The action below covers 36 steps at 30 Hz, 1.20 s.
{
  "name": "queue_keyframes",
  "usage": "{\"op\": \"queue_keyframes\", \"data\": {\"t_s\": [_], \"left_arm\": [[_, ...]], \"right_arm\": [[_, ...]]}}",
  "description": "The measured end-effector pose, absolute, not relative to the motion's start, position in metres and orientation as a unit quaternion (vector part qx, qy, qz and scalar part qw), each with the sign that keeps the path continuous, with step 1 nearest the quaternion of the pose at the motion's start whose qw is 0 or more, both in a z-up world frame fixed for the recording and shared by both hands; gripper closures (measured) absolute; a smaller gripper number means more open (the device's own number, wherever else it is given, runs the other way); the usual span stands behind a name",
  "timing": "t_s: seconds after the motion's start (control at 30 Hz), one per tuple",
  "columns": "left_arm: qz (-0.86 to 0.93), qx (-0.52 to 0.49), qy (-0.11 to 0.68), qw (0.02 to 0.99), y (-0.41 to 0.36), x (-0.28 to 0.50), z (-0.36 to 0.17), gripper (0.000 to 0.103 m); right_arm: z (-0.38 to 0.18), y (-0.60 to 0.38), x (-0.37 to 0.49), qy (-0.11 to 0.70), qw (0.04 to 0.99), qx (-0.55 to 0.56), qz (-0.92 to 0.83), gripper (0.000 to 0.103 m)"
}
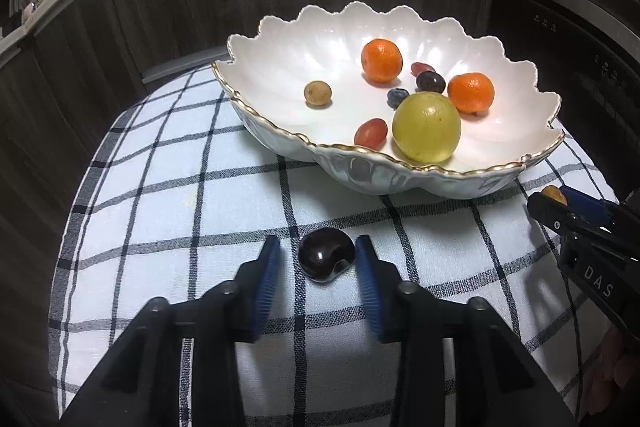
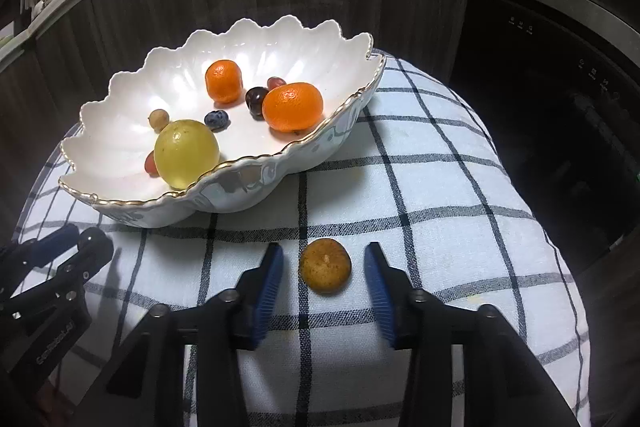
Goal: Organize fruits
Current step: 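Grasp the dark plum with the left tool while the right tool grasps the tan round fruit, then lift the dark plum and tan fruit and carry both over the bowl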
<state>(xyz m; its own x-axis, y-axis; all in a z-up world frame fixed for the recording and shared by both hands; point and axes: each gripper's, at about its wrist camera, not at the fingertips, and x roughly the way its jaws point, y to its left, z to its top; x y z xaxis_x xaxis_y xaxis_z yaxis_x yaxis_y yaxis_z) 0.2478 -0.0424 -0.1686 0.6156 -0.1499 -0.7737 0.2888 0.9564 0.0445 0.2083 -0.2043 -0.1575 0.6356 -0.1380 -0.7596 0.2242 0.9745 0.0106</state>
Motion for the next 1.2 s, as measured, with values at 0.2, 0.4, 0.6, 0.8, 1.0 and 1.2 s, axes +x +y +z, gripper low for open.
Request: {"op": "queue_keyframes", "data": {"t_s": [0.2, 0.4, 0.6, 0.8, 1.0, 1.2], "left_arm": [[-0.126, 0.084, 0.422, 0.894, -0.044, 0.245, -0.168, 0.074], [-0.128, 0.080, 0.422, 0.894, -0.043, 0.241, -0.165, 0.075], [-0.128, 0.078, 0.414, 0.898, -0.040, 0.237, -0.153, 0.075], [-0.126, 0.076, 0.406, 0.902, -0.037, 0.230, -0.141, 0.075], [-0.123, 0.074, 0.396, 0.907, -0.035, 0.222, -0.127, 0.075], [-0.121, 0.071, 0.384, 0.912, -0.033, 0.214, -0.112, 0.075]], "right_arm": [[-0.158, -0.206, 0.208, 0.416, 0.902, 0.059, -0.094, 0.075], [-0.156, -0.206, 0.207, 0.415, 0.903, 0.059, -0.093, 0.076], [-0.147, -0.205, 0.204, 0.407, 0.907, 0.057, -0.090, 0.076], [-0.133, -0.203, 0.200, 0.394, 0.913, 0.055, -0.088, 0.076], [-0.119, -0.201, 0.194, 0.379, 0.920, 0.052, -0.086, 0.076], [-0.104, -0.199, 0.187, 0.364, 0.926, 0.051, -0.082, 0.076]]}}
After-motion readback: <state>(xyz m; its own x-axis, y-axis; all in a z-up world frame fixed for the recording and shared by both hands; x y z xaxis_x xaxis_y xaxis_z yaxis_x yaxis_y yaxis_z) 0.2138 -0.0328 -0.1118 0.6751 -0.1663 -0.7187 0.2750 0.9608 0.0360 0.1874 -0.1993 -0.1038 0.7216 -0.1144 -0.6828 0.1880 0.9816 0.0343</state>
